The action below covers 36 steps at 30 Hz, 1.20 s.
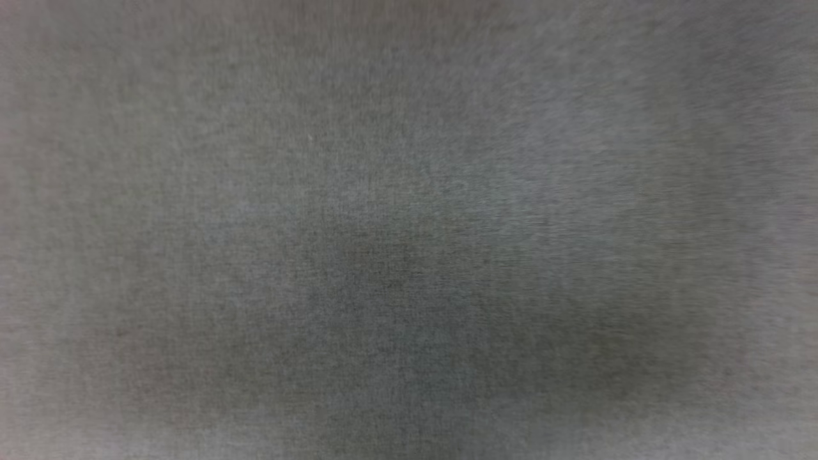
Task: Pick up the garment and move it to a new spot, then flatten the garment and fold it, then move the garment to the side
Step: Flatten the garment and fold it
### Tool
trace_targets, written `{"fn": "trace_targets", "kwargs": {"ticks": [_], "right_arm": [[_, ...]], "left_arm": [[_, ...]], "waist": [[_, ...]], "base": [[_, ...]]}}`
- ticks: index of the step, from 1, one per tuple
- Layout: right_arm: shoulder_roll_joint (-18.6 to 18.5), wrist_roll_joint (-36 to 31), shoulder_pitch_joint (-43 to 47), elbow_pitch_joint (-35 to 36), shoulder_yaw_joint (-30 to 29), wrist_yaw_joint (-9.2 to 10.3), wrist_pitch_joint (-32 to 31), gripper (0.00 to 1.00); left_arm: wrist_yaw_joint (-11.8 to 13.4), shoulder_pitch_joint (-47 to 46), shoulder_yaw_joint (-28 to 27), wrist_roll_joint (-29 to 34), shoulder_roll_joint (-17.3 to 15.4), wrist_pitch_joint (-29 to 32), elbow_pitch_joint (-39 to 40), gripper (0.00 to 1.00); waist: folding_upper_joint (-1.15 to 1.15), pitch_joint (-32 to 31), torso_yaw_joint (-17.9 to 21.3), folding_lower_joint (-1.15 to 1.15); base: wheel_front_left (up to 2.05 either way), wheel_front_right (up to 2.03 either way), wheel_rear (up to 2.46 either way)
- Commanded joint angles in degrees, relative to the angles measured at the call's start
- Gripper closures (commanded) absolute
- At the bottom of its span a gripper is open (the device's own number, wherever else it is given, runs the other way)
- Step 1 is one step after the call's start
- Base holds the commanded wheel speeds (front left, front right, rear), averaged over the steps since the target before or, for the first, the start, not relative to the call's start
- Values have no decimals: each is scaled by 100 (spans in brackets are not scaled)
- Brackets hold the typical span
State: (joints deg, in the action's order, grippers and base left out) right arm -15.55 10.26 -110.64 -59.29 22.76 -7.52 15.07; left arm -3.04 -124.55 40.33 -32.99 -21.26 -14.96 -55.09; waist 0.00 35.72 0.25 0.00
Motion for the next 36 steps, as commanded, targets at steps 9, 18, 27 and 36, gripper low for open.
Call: {"fn": "trace_targets", "kwargs": {"ticks": [9, 18, 27, 36], "right_arm": [[78, -627, 1623, 96, -335, 6, 8, 100], [15, 310, 2578, -424, 185, 6, -60, 100], [-403, 1769, 3917, 139, 997, 6, -991, 100], [-2162, 3555, 6061, 2568, 2410, 6, -2175, 100]], "left_arm": [[-342, 2368, -717, 132, -101, -18, 1119, 100], [-446, 4125, 246, -772, -365, 808, 1274, 100], [-413, 5820, 975, -1844, -1381, 2409, 2679, 100], [740, 7944, 1096, -2657, -2704, 3307, 5074, 100]], "waist": [[0, 729, -685, 0], [0, -100, -777, 0], [0, -1001, -764, 0], [0, -1730, -694, 0]], "base": [[0, 0, 0], [0, 0, 0], [0, 0, 0], [0, 0, 0]]}}
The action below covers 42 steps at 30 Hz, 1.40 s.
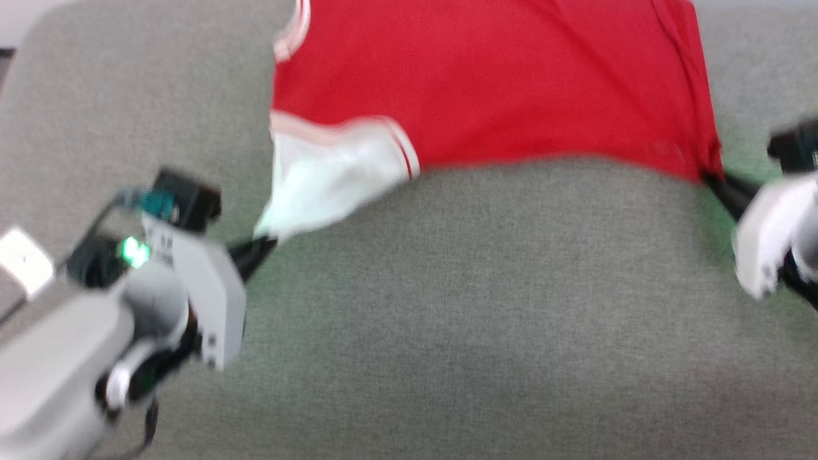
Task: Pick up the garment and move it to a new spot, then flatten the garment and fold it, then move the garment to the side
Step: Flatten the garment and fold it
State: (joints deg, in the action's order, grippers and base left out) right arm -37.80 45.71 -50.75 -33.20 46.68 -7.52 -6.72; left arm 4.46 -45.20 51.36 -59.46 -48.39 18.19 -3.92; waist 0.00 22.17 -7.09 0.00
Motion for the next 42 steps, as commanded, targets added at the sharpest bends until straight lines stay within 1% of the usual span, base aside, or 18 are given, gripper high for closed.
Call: {"fn": "trace_targets", "kwargs": {"ticks": [1, 4, 6, 9, 13, 17, 18, 22, 24, 27, 30, 32, 34, 37, 41, 42], "right_arm": [[-146, 107, 293, 160, 83, 6, -52, 100], [-722, 450, 955, 705, 258, 6, -287, 100], [-1008, 624, 1369, 982, 339, 6, -422, 100], [-1347, 876, 1947, 1319, 314, 7, -531, 100], [-1645, 1161, 2722, 1603, 226, 7, -670, 100], [-1772, 1399, 3445, 1876, 78, 7, -836, 100], [-1794, 1433, 3602, 1943, 43, 7, -893, 100], [-1819, 1519, 4099, 2164, -154, 7, -1098, 100], [-1793, 1508, 4241, 2288, -312, 7, -1157, 100], [-1730, 1441, 4268, 2502, -687, 7, -1156, 100], [-1667, 1205, 4098, 2723, -1088, 7, -1150, 100], [-1557, 1056, 3869, 2845, -1390, 7, -1188, 100], [-1442, 849, 3655, 2886, -1685, 7, -1259, 100], [-1124, 455, 3269, 2838, -1981, 7, -1417, 100], [-690, 27, 2684, 2625, -2166, 7, -1700, 100], [-575, -64, 2538, 2535, -2175, 7, -1766, 100]], "left_arm": [[169, 250, 8, -49, -159, 11, 212, 100], [711, 991, 60, -234, -576, -14, 908, 100], [1036, 1444, 107, -379, -809, -25, 1257, 100], [1444, 2032, 208, -603, -1081, 11, 1738, 100], [1960, 2663, 331, -918, -1328, 81, 2233, 100], [2330, 3117, 417, -1185, -1469, 104, 2583, 100], [2397, 3208, 427, -1273, -1461, 90, 2655, 100], [2597, 3403, 405, -1414, -1527, 34, 2888, 100], [2672, 3330, 342, -1311, -1654, -14, 2977, 100], [2664, 3037, 171, -1111, -1850, -36, 3140, 100], [2558, 2616, 20, -777, -2131, 111, 3207, 100], [2390, 2225, -124, -567, -2203, 234, 3204, 100], [2143, 1805, -218, -323, -2267, 409, 3096, 100], [1740, 1144, -337, -50, -2097, 705, 2791, 100], [1163, 335, -323, 211, -1598, 1077, 2123, 100], [1011, 147, -293, 245, -1424, 1158, 1901, 100]], "waist": [[0, -429, 43, 0], [0, -574, 58, 0], [0, -654, 66, 0], [0, -735, 53, 0], [0, -806, 18, 0], [0, -810, 8, 0], [0, -805, 14, 0], [0, -755, 49, 0], [0, -731, 72, 0], [0, -705, 119, 0], [0, -677, 198, 0], [0, -652, 253, 0], [0, -614, 306, 0], [0, -536, 399, 0], [0, -444, 469, 0], [0, -416, 481, 0]], "base": [[0, 0, 0], [0, 0, 0], [0, 0, 0], [0, 0, 0], [0, 0, 0], [0, 0, 0], [0, 0, 0], [0, 0, 0], [0, 0, 0], [0, 0, 0], [0, 0, 0], [0, 0, 0], [0, 0, 0], [0, 0, 0], [0, 0, 0], [0, 0, 0]]}}
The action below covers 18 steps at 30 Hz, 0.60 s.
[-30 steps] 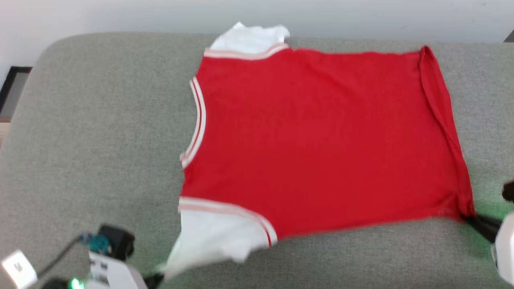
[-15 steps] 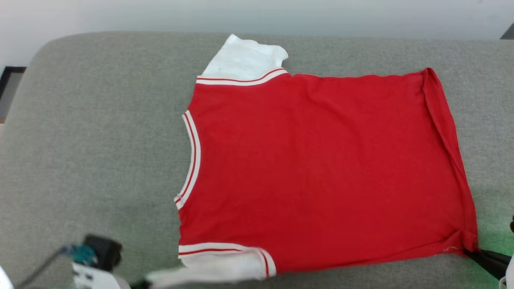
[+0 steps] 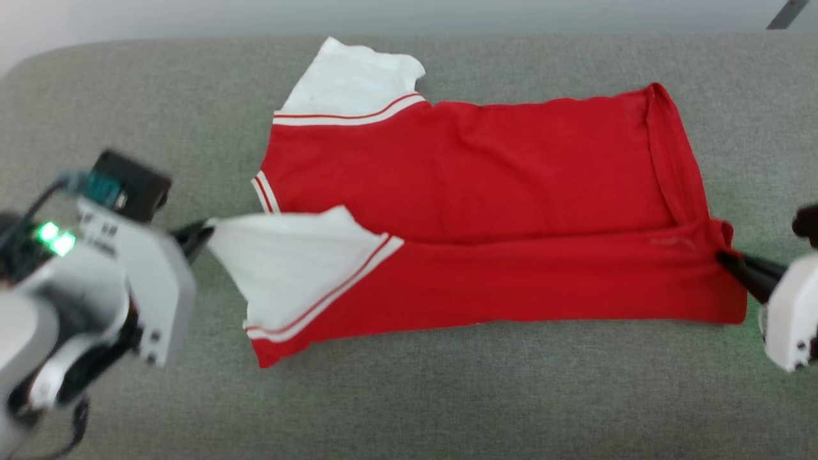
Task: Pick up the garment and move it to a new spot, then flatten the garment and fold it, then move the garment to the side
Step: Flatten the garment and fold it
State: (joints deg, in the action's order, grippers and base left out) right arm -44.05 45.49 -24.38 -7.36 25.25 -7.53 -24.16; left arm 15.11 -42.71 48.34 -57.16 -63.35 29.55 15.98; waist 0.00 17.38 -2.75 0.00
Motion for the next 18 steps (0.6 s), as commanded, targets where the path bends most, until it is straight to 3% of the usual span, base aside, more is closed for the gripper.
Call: {"fn": "trace_targets", "kwargs": {"ticks": [1, 8, 13, 18], "right_arm": [[149, -121, -214, -152, -42, 8, -76, 100], [734, -457, -965, -1046, 117, 7, -402, 100], [970, -392, -1244, -1516, 461, 7, -638, 100], [1049, -207, -1397, -1764, 841, 7, -898, 100]], "left_arm": [[-199, -262, 45, 62, 247, 72, -302, 100], [-1027, -1040, 321, 127, 1302, 310, -2141, 100], [-1361, -1179, 504, -1, 1813, 469, -3169, 100], [-1533, -1189, 588, -268, 2198, 700, -3911, 100]], "waist": [[0, 88, 52, 0], [0, 301, 89, 0], [0, 391, 99, 0], [0, 427, 105, 0]], "base": [[0, 0, 0], [0, 0, 0], [0, 0, 0], [0, 0, 0]]}}
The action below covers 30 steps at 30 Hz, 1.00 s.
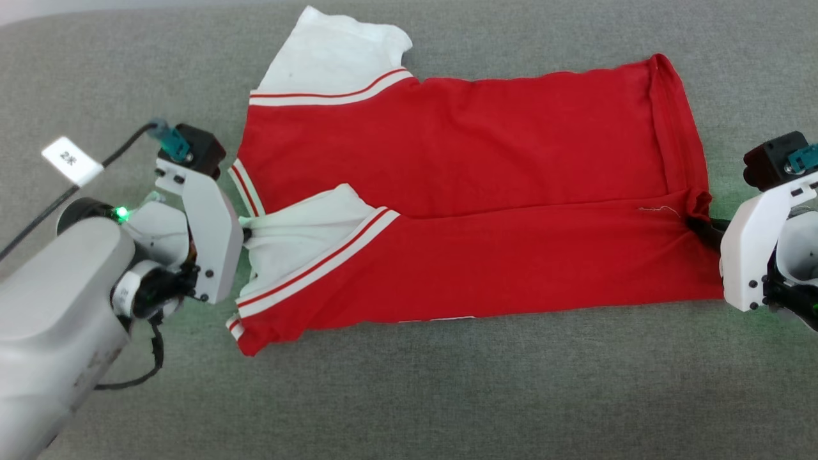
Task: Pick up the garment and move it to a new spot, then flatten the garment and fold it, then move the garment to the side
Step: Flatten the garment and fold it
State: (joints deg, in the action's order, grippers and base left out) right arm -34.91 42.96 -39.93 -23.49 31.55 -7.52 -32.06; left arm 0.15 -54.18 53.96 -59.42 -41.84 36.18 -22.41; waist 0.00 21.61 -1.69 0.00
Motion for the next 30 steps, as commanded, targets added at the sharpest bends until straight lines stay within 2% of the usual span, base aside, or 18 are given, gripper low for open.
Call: {"fn": "trace_targets", "kwargs": {"ticks": [1, 7, 8, 10, 12, 13, 14, 15, 16, 17, 25, 30], "right_arm": [[137, 82, 130, -177, 257, 6, -127, 100], [132, 232, -41, -371, 499, 6, -256, 100], [137, 255, -67, -403, 532, 6, -247, 100], [152, 282, -144, -475, 581, 6, -255, 100], [167, 318, -202, -533, 626, 6, -264, 100], [165, 335, -238, -576, 652, 6, -289, 100], [168, 349, -265, -609, 676, 6, -314, 93], [164, 359, -285, -630, 693, 6, -340, 73], [145, 333, -312, -623, 723, 6, -331, 55], [130, 315, -342, -633, 724, 6, -310, 0], [2, 338, -438, -631, 724, 3, -220, 0], [-85, 259, -337, -529, 563, 4, 85, 0]], "left_arm": [[-66, -42, 32, -55, 109, 45, -178, 100], [-132, -57, 3, -316, 511, 113, -742, 100], [-164, -76, -4, -338, 563, 108, -813, 96], [-189, -104, -40, -395, 655, 85, -934, 71], [-216, -170, -55, -407, 711, 78, -1019, 51], [-213, -201, -69, -411, 729, 63, -1056, 35], [-210, -236, -77, -402, 739, 63, -1084, 4], [-182, -251, -103, -447, 750, 85, -1106, 0], [-181, -272, -101, -452, 749, 112, -1111, 0], [-201, -297, -90, -412, 727, 105, -1107, 0], [-159, -315, -67, -322, 603, 70, -947, 0], [-58, -117, -37, -339, 483, 88, -617, 0]], "waist": [[0, 10, 1, 0], [0, 17, -10, 0], [0, 15, -13, 0], [0, 4, -14, 0], [0, -26, -23, 0], [0, -51, -30, 0], [0, -86, -37, 0], [0, -126, -45, 0], [0, -171, -56, 0], [0, -218, -67, 0], [0, -661, -172, 0], [0, -926, -232, 0]], "base": [[0, 0, 0], [0, 0, 0], [0, 0, 0], [0, 0, 0], [0, 0, 0], [0, 0, 0], [0, 0, 0], [0, 0, 0], [0, 0, 0], [0, 0, 0], [0, 0, 0], [0, 0, 0]]}}
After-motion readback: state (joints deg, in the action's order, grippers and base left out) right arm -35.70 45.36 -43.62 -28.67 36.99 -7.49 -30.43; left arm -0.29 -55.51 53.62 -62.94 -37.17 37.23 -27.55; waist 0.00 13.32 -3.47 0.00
